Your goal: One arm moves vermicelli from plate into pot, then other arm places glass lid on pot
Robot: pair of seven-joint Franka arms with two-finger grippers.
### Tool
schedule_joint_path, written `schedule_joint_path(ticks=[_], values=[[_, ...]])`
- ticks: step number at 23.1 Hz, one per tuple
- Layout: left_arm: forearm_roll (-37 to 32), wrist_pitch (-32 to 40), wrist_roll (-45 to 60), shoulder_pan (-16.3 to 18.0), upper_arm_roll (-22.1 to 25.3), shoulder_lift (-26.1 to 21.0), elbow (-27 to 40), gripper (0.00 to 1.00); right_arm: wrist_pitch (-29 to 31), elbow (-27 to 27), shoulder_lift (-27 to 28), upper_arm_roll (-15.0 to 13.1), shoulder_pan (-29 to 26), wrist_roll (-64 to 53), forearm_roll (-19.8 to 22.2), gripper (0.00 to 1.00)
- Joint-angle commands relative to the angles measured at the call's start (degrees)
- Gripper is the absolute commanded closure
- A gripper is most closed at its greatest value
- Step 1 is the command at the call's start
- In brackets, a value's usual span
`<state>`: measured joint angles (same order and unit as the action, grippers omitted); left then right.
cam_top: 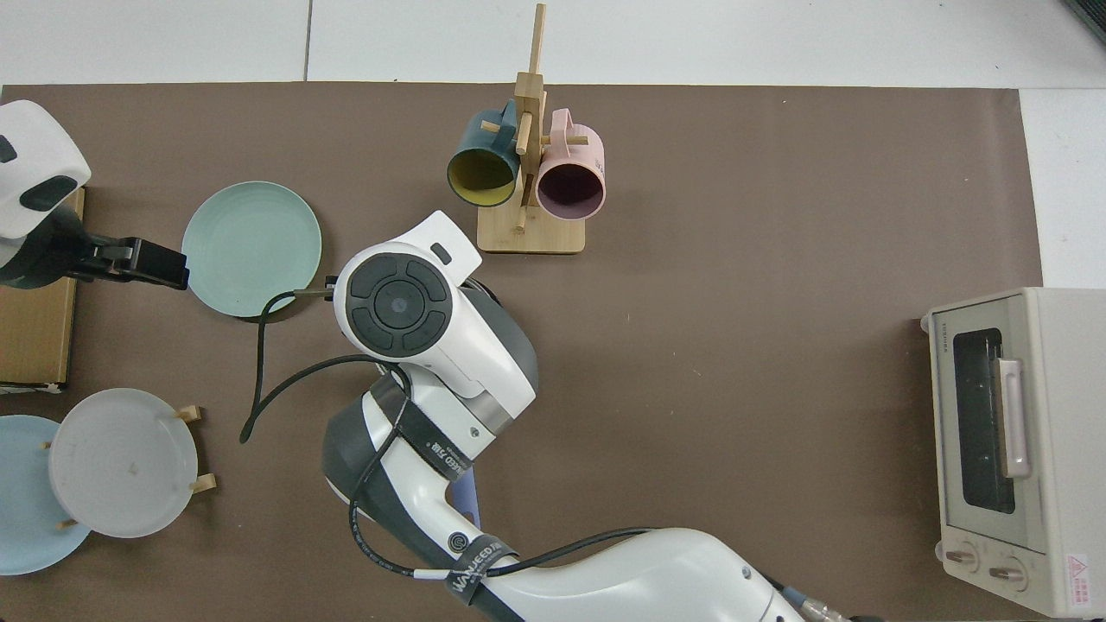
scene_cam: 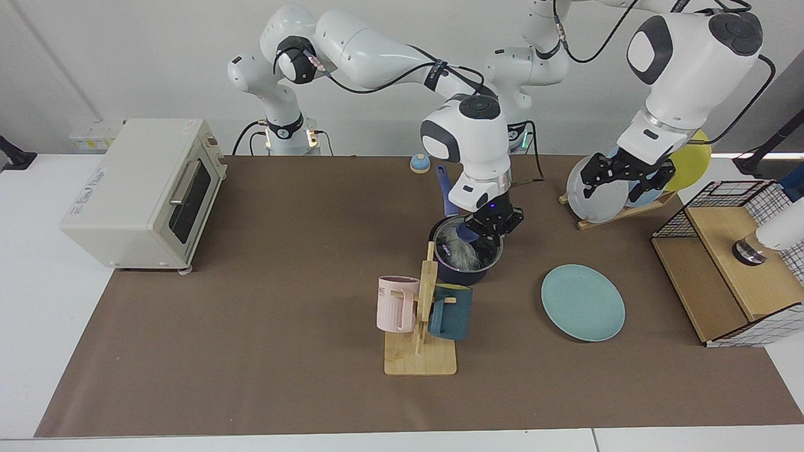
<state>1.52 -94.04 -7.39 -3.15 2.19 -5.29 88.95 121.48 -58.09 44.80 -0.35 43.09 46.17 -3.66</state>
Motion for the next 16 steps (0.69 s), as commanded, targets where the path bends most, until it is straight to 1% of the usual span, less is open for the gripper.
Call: schedule_joint_path(ticks=[1, 11, 16], values=[[0.86, 0.79, -0.34, 0.08, 0.18, 1.68, 1.14, 0.00, -0.37, 1.66, 1.26, 0.18, -0.28, 1.12, -0.83, 1.00], [0.86, 1.05, -0.43, 0.08, 0.18, 1.69, 1.14, 0.00, 0.07, -0.27, 2.05, 0.26, 0.51, -0.64, -0.39, 1.00], [0.86, 1.40, -0.43, 0.08, 0.18, 1.69, 1.14, 0.00, 1.22, -1.15, 2.14, 0.26, 0.51, -0.99, -0.30, 1.00]])
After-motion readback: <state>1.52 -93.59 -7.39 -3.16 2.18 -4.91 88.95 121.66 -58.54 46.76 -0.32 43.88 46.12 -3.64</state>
